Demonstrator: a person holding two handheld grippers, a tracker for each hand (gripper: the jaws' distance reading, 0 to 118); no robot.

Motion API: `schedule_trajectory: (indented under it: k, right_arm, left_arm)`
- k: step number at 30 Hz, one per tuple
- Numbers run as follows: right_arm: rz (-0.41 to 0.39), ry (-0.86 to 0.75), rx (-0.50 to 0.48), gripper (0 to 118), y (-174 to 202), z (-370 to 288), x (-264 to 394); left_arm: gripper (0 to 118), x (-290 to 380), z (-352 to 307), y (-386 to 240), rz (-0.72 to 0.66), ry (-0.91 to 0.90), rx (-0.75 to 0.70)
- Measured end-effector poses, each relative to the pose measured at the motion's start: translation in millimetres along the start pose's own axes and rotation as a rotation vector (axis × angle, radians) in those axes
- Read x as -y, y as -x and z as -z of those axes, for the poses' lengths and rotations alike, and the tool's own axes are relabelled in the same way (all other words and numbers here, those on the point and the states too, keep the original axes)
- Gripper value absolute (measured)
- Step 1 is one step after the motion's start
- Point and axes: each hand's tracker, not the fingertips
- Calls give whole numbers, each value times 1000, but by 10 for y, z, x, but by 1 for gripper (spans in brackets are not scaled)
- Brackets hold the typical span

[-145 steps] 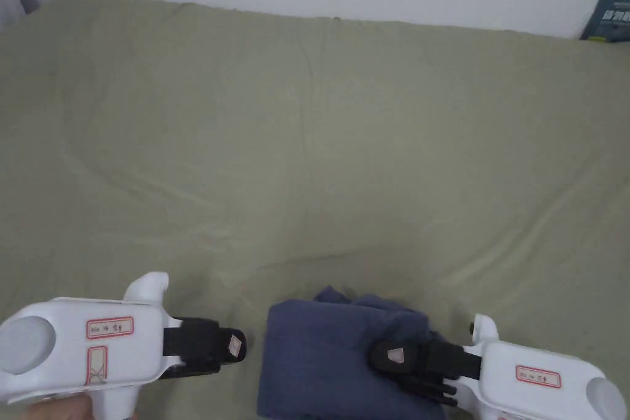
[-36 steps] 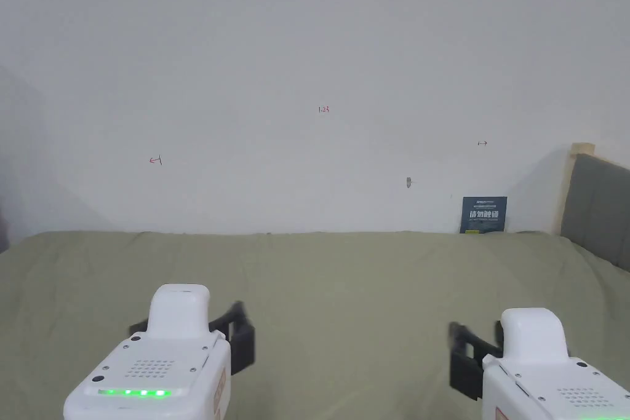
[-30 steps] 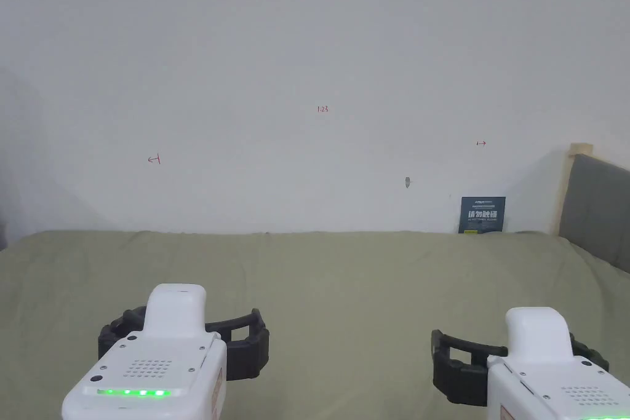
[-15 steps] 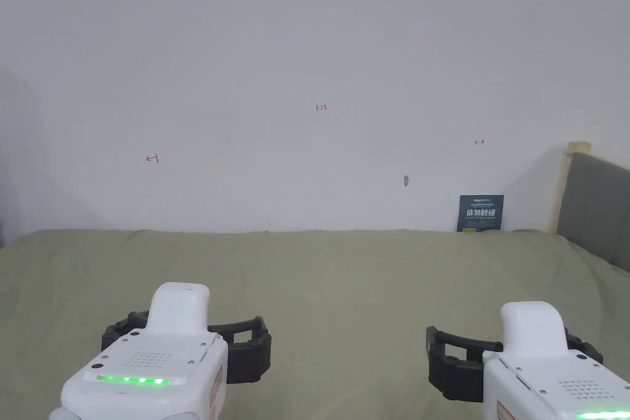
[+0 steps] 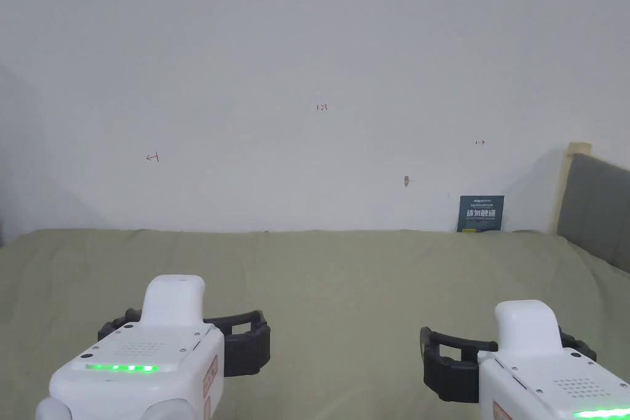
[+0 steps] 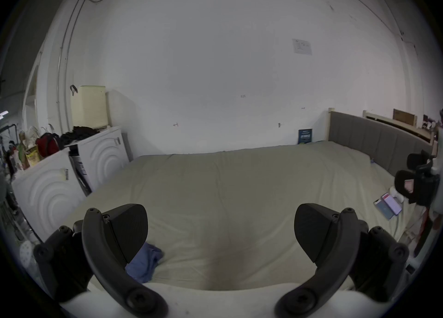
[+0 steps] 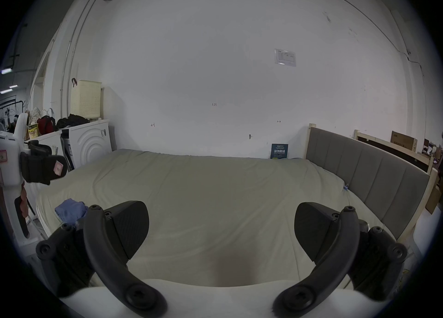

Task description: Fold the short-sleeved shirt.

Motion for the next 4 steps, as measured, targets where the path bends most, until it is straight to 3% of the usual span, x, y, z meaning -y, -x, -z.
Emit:
schedule_trajectory:
  k: [4]
  right_arm:
    - [12,1,-2,118,-21,7,3]
  left_arm:
    - [118,21,71,-69,70,51,-153]
